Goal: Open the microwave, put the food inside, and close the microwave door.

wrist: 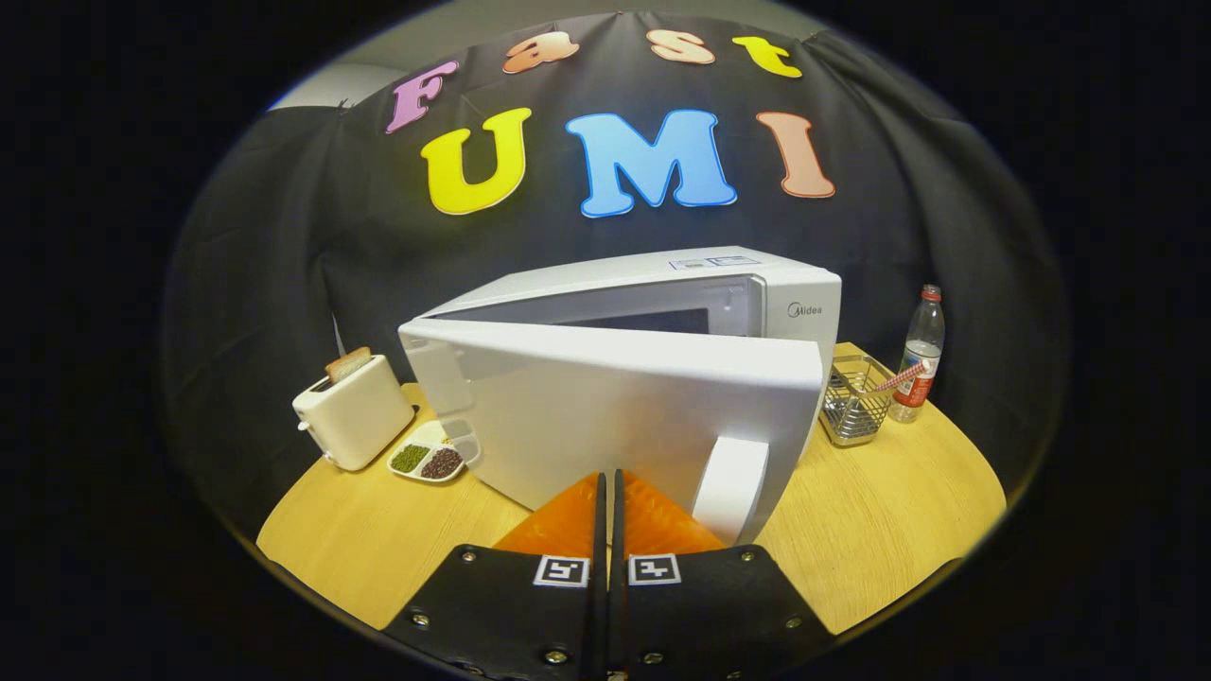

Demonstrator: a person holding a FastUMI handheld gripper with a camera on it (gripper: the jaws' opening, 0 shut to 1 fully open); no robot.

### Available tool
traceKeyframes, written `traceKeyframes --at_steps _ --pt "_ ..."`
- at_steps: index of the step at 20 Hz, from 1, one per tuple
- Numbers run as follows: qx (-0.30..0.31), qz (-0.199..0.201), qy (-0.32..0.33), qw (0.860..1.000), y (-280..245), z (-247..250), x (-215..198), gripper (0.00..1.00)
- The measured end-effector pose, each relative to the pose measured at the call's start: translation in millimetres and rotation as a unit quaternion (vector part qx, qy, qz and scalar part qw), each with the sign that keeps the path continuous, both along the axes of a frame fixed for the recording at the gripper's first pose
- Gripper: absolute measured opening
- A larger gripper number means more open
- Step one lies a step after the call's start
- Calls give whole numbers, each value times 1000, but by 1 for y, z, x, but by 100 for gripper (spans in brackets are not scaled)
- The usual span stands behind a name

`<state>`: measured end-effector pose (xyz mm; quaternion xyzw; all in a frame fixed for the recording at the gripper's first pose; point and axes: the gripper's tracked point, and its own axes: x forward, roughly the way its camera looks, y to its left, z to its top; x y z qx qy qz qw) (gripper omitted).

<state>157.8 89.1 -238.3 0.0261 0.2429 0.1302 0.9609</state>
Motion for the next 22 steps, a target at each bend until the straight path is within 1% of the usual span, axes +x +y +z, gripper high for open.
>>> traceKeyframes --at_steps 13,19,22 --pt "-7 -50 -13 999 -20 -2 85 1" --pt "-12 -59 -11 998 -20 -5 103 1" --pt "-25 -57 -26 998 -20 -4 109 1"
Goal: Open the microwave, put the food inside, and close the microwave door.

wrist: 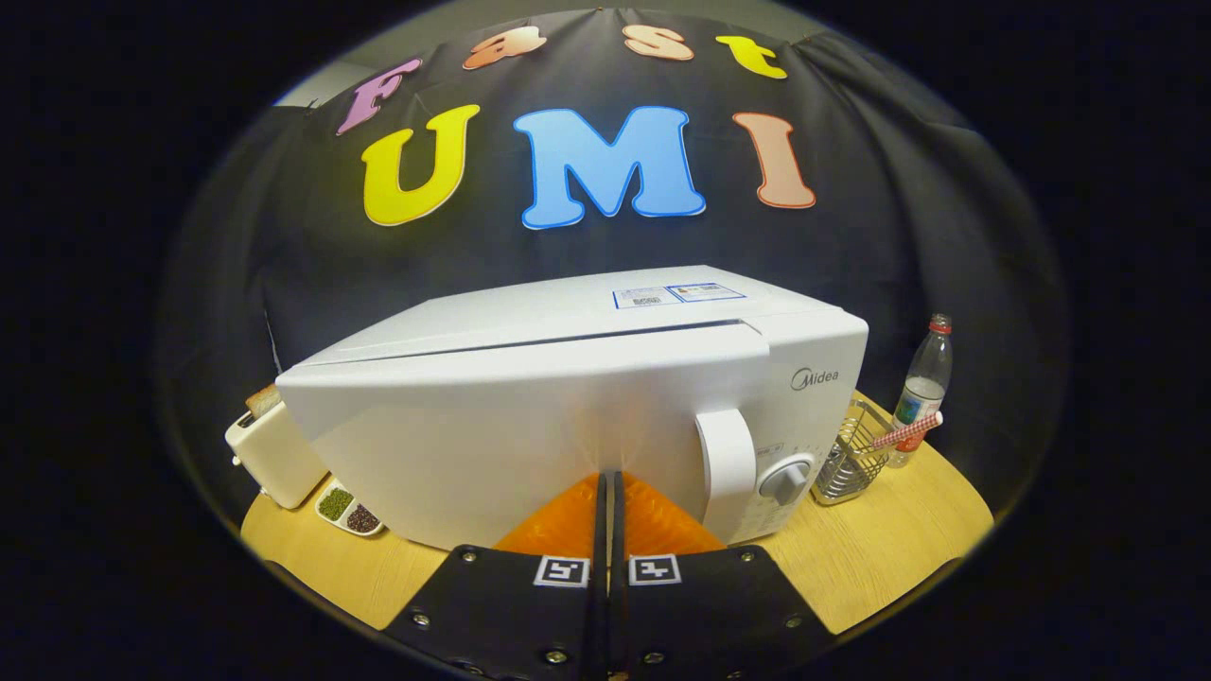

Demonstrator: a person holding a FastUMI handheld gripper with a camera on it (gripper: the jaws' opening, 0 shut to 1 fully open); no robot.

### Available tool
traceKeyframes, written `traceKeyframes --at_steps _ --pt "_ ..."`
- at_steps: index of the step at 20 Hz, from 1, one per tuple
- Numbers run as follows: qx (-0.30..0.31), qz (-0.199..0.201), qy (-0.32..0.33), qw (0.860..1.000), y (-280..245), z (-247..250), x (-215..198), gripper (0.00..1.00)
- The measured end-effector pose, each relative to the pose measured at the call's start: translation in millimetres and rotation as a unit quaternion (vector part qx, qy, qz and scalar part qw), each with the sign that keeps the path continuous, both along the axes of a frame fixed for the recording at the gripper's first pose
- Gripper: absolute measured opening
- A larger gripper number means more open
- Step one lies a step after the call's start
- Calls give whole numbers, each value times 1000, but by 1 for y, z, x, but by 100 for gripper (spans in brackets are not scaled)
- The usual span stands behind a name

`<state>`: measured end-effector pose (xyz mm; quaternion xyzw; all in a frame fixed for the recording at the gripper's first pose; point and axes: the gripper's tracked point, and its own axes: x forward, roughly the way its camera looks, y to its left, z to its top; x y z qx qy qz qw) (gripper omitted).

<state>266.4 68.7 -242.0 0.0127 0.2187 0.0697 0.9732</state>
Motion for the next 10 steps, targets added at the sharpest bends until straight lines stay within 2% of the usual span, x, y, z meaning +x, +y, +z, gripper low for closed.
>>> traceKeyframes --at_steps 4,10 --pt "7 -8 7 1000 0 0 -1 1" --pt "-12 1 -46 999 -6 50 -40 2"
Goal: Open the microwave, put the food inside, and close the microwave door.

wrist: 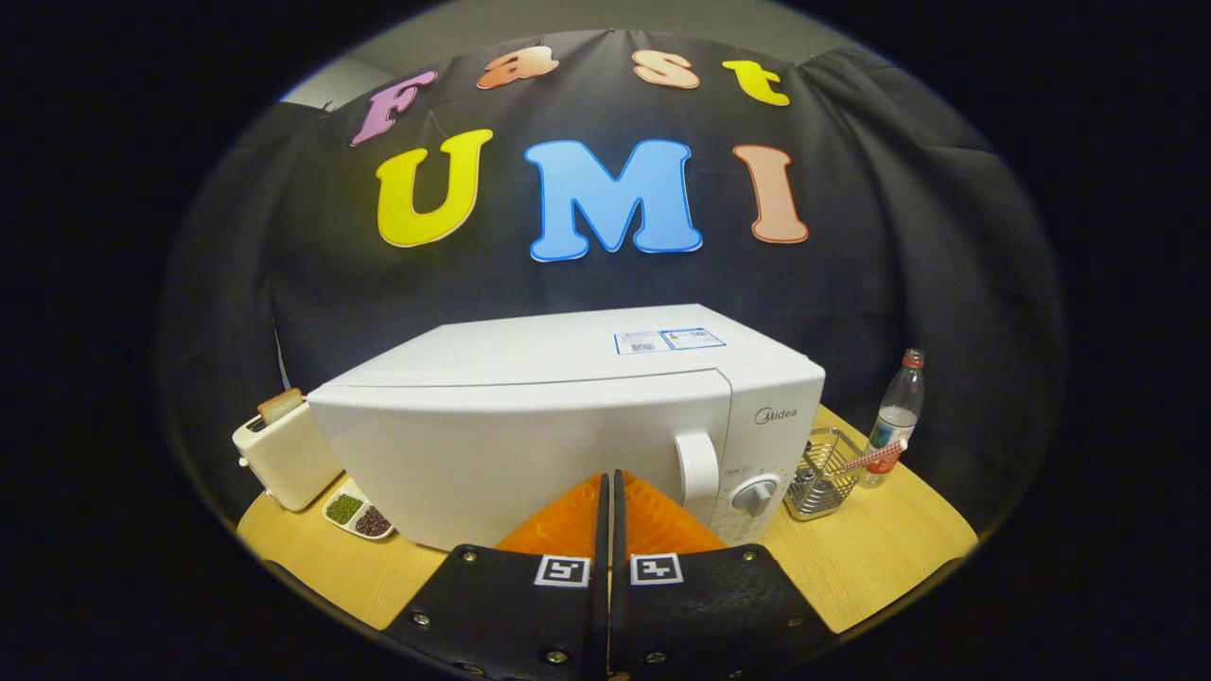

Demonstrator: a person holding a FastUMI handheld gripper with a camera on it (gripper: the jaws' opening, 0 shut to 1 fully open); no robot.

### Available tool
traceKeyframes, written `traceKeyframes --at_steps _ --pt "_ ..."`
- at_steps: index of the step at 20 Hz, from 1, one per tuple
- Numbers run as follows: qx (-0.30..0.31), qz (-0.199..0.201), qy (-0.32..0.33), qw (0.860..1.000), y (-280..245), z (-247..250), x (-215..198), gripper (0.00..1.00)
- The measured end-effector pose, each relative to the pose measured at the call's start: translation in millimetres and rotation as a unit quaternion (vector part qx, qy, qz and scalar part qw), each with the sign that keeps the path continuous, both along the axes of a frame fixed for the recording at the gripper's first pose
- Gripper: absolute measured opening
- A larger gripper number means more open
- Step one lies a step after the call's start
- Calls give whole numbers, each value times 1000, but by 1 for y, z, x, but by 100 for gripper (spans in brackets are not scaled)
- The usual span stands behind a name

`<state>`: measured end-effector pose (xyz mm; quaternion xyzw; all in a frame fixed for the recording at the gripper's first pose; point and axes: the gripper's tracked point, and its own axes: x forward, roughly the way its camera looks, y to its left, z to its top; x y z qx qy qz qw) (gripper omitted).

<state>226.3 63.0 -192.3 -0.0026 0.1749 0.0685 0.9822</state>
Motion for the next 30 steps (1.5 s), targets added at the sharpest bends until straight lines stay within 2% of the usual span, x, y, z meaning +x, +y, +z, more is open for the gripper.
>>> traceKeyframes --at_steps 8,17,19,21,24,30 --pt "-3 15 -56 998 1 64 -78 1" --pt "24 20 -81 996 4 100 -163 2" --pt "21 20 -90 995 6 102 -178 16" --pt "17 24 -95 995 10 102 -192 44" --pt "11 14 -103 995 6 105 -203 97" --pt "28 16 -127 991 11 128 -215 98"
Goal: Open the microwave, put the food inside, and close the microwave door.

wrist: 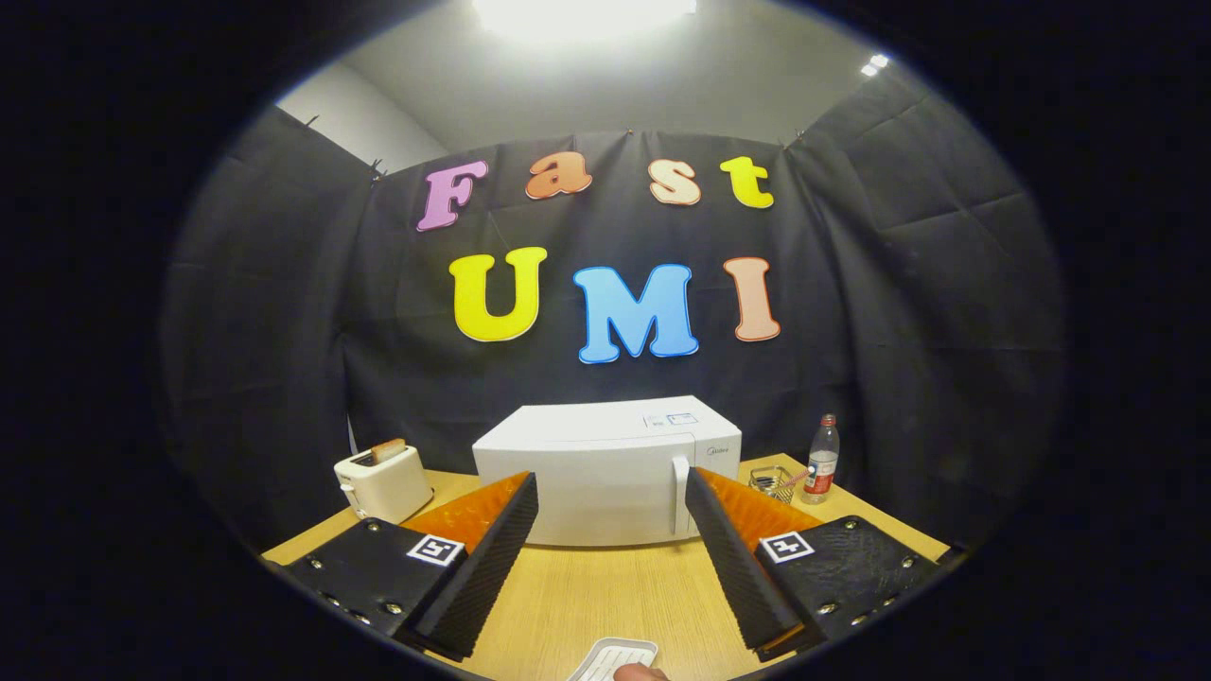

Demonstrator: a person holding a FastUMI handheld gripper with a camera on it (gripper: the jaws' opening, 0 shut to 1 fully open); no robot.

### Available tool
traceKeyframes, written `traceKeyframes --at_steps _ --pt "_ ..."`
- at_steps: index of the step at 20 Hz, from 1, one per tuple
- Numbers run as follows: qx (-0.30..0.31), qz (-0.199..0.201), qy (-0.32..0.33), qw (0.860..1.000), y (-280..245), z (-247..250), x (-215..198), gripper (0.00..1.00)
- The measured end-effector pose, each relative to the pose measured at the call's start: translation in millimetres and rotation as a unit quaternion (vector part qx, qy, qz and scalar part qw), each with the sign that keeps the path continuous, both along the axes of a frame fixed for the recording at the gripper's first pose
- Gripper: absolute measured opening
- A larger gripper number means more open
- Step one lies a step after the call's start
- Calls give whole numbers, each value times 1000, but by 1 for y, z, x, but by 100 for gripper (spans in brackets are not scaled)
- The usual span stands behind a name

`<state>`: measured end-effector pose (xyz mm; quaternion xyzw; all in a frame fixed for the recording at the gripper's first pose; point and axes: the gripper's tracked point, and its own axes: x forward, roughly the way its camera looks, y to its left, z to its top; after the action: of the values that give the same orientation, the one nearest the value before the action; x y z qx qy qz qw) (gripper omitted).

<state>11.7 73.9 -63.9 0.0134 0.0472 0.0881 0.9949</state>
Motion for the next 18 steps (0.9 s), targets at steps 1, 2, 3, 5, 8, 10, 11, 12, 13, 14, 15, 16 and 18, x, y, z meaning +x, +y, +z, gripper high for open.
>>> traceKeyframes --at_steps 1,2,3,5,8,10,11,12,13,14,15,16,18 --pt "2 3 -4 1000 3 3 0 99" --pt "0 7 -5 1000 6 5 0 99" --pt "-4 9 -5 1000 9 5 0 99" --pt "-8 15 -6 1000 12 6 -2 99" --pt "-8 22 -7 1000 19 7 -6 99" --pt "-7 26 -7 1000 24 8 -7 99" --pt "-7 27 -5 1000 25 8 -7 99" --pt "-7 29 -5 1000 26 7 -8 99" --pt "-5 30 -6 1000 27 9 -9 99" --pt "-5 31 -7 999 29 9 -9 99" --pt "-4 32 -10 999 30 11 -10 99" --pt "-3 33 -12 999 30 13 -12 99" --pt "-1 33 -16 999 33 17 -12 99"
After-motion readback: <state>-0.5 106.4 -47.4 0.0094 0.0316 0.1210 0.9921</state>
